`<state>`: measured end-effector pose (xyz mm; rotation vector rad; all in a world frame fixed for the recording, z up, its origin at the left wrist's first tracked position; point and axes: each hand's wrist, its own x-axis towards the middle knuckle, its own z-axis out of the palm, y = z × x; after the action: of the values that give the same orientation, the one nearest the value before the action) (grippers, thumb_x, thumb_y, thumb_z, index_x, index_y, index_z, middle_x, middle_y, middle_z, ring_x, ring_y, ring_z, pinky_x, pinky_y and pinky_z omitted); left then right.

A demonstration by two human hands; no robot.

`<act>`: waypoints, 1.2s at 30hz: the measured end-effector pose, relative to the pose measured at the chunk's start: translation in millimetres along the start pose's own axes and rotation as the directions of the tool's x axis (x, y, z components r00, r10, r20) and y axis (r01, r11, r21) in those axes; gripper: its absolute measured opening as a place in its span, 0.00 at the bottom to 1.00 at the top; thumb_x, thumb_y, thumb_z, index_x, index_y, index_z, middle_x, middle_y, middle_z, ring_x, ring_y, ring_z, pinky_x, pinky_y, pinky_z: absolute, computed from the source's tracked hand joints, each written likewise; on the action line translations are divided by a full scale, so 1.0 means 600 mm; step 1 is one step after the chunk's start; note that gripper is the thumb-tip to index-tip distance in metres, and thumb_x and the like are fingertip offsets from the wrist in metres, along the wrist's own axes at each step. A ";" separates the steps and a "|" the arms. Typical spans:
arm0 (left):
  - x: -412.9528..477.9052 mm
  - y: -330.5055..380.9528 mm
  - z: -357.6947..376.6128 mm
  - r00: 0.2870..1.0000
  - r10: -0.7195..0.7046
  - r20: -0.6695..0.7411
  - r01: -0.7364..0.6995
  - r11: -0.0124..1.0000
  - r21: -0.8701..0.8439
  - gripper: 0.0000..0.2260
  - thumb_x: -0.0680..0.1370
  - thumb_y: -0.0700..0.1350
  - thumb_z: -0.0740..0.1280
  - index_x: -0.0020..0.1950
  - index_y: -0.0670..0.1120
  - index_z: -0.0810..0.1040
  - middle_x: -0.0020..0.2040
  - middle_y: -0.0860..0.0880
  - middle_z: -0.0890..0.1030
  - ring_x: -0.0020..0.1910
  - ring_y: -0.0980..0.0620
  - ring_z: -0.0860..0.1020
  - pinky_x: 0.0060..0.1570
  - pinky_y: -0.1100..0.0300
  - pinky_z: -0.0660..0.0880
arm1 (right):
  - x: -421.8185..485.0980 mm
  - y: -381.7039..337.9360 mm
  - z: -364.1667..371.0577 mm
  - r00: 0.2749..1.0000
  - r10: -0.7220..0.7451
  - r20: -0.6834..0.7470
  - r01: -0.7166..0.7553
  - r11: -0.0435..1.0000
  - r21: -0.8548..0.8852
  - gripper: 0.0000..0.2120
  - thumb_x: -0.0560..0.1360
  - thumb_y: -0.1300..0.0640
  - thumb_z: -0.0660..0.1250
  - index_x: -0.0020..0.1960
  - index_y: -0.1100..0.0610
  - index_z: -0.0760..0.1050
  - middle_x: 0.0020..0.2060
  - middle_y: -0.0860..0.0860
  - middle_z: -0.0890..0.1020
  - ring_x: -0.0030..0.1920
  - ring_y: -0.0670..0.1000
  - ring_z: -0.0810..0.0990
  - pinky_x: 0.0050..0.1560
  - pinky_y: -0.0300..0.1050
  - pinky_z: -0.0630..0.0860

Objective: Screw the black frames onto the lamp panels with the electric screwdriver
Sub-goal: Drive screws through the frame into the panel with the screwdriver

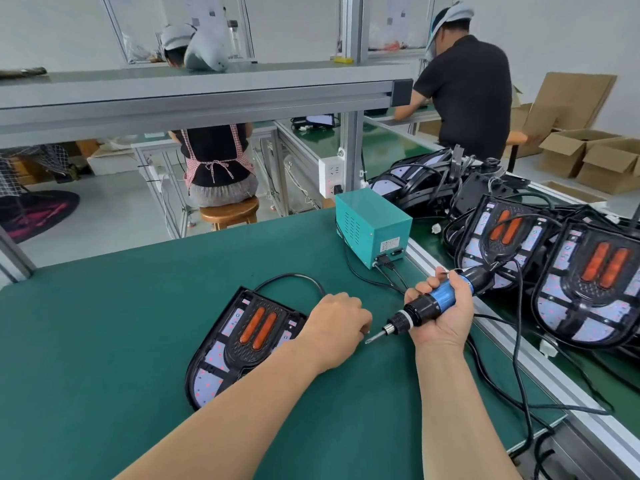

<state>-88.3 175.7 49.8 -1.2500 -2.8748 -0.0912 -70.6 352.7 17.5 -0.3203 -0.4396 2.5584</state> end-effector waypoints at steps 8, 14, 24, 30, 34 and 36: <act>-0.022 -0.010 0.006 0.986 -0.166 -0.024 0.152 0.945 -0.291 0.05 0.82 0.40 0.62 0.54 0.43 0.77 0.53 0.45 0.79 0.53 0.44 0.76 0.55 0.52 0.73 | -0.009 0.006 0.007 0.999 0.003 -0.043 -0.003 1.000 -0.005 0.05 0.78 0.54 0.65 0.44 0.54 0.76 0.33 0.47 0.75 0.30 0.46 0.73 0.32 0.38 0.72; -0.032 -0.005 -0.003 0.944 -0.327 -0.051 0.260 0.829 -0.494 0.05 0.80 0.40 0.64 0.51 0.44 0.80 0.49 0.47 0.83 0.49 0.49 0.80 0.52 0.53 0.77 | -0.028 0.005 0.019 0.996 -0.011 -0.087 0.007 0.999 -0.049 0.05 0.78 0.55 0.66 0.43 0.53 0.75 0.33 0.46 0.75 0.30 0.46 0.74 0.34 0.38 0.69; -0.156 0.023 -0.047 0.847 -0.401 0.348 0.038 -0.608 -0.793 0.01 0.77 0.34 0.69 0.45 0.38 0.80 0.34 0.45 0.81 0.31 0.56 0.79 0.31 0.67 0.77 | -0.096 -0.007 0.083 0.974 -0.091 -0.209 0.088 0.996 -0.026 0.05 0.75 0.57 0.70 0.42 0.53 0.75 0.31 0.46 0.78 0.29 0.47 0.77 0.37 0.39 0.73; -0.205 0.045 -0.063 0.848 -0.285 0.448 -0.032 -0.870 -0.493 0.03 0.69 0.37 0.73 0.35 0.39 0.82 0.35 0.44 0.78 0.27 0.56 0.74 0.25 0.66 0.73 | -0.168 0.011 0.134 0.985 -0.120 -0.123 0.111 0.990 -0.085 0.04 0.74 0.57 0.71 0.44 0.53 0.75 0.30 0.45 0.78 0.29 0.46 0.77 0.35 0.38 0.73; -0.224 0.044 -0.070 0.840 -0.294 0.456 -0.079 -0.897 -0.434 0.02 0.68 0.34 0.73 0.39 0.36 0.82 0.37 0.42 0.79 0.29 0.53 0.77 0.27 0.65 0.76 | -0.194 0.018 0.156 0.985 -0.151 -0.089 0.140 0.983 -0.118 0.04 0.75 0.57 0.70 0.46 0.53 0.75 0.31 0.46 0.77 0.30 0.47 0.77 0.35 0.37 0.74; -0.230 0.042 -0.073 0.831 -0.316 0.457 -0.097 -0.892 -0.441 0.04 0.67 0.33 0.73 0.40 0.35 0.82 0.37 0.40 0.80 0.30 0.52 0.79 0.28 0.65 0.77 | -0.201 0.022 0.162 0.984 -0.158 -0.084 0.147 0.981 -0.128 0.05 0.74 0.57 0.71 0.46 0.53 0.75 0.31 0.47 0.77 0.30 0.47 0.77 0.34 0.36 0.74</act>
<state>23.6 89.3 91.0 0.6393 -1.0294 -3.5024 -5.4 254.5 118.7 -0.4320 -0.5634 2.3618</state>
